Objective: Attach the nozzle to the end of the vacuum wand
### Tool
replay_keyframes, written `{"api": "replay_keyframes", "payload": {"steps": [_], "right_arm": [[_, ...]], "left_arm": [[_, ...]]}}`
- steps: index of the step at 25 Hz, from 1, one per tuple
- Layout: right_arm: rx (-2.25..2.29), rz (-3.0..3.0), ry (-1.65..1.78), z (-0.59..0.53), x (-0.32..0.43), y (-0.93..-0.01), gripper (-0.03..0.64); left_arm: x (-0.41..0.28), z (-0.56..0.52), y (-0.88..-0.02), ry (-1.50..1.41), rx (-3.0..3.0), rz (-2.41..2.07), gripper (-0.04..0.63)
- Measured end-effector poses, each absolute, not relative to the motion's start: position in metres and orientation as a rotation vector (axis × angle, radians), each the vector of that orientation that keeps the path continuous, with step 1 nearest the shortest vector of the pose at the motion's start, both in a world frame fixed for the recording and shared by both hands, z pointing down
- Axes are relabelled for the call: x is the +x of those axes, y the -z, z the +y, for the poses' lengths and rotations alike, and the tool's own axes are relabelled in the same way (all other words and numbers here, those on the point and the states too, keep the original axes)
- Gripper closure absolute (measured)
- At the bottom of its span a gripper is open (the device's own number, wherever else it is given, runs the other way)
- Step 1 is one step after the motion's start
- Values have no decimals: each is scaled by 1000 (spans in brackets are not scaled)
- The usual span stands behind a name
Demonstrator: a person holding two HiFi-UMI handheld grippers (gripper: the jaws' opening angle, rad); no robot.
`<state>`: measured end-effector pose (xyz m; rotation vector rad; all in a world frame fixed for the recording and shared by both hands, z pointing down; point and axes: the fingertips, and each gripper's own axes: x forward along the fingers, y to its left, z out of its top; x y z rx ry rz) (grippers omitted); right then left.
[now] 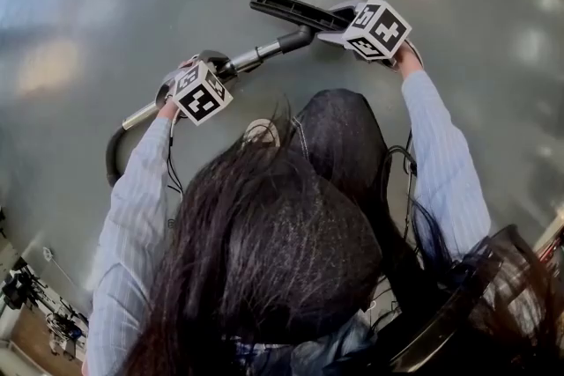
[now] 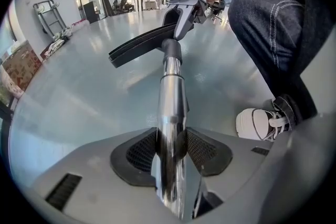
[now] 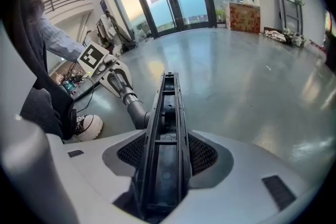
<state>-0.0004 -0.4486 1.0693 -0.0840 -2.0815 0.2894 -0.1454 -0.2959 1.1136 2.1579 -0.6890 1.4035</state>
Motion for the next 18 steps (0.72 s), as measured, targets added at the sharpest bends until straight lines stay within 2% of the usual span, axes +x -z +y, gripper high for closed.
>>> {"api": "replay_keyframes", "payload": {"steps": [18], "right_arm": [[40,-1924,-161,-450,3,-1097,385]], "left_arm": [[-148,-302,-1118,-1257,2079,-704,421]]}}
